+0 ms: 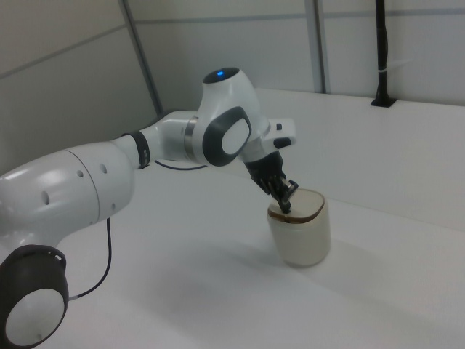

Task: Open the trash can
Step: 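Lower the gripper onto the lid button and press down, then lift the gripper up away from the can as the lid pops open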

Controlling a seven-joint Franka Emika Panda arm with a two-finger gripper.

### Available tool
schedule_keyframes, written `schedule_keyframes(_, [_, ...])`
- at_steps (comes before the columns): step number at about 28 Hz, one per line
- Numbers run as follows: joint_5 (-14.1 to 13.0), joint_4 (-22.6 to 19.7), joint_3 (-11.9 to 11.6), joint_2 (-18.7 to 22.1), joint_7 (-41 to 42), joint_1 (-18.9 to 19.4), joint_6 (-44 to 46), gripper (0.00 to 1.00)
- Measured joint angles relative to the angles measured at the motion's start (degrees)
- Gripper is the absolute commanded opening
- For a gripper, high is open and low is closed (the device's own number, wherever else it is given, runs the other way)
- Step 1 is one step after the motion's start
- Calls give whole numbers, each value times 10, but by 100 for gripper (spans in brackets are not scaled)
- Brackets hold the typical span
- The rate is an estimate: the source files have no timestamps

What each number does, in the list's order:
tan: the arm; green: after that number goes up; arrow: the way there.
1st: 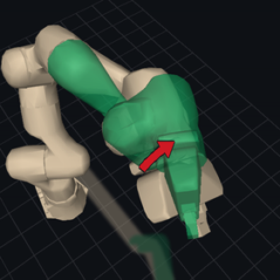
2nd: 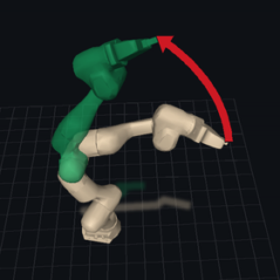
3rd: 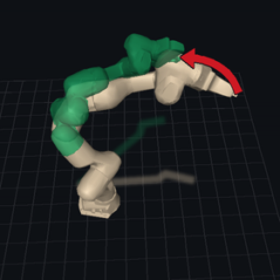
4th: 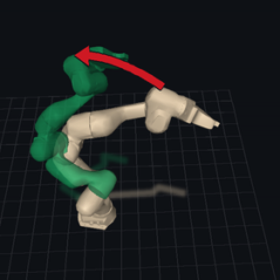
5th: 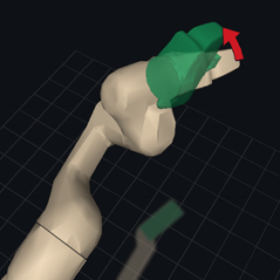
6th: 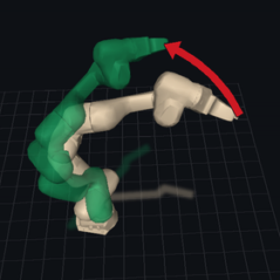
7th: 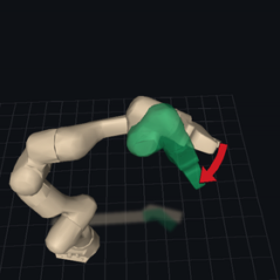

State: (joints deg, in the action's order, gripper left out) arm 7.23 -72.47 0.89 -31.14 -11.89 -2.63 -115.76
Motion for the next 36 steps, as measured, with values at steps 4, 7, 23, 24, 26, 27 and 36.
schedule_keyframes(4, [0,4,0,13,-2,0,2,10])
schedule_keyframes(7, [0,4,0,20,-2,0,8,43])
schedule_keyframes(23, [-18,6,-2,82,-8,-4,99,100])
schedule_keyframes(24, [-18,6,-2,88,-8,-4,109,100])
schedule_keyframes(26, [-18,6,-3,102,-8,-4,131,100])
schedule_keyframes(27, [-18,6,-4,107,-8,-4,139,100])
schedule_keyframes(36, [-18,6,-22,146,43,-4,240,100])
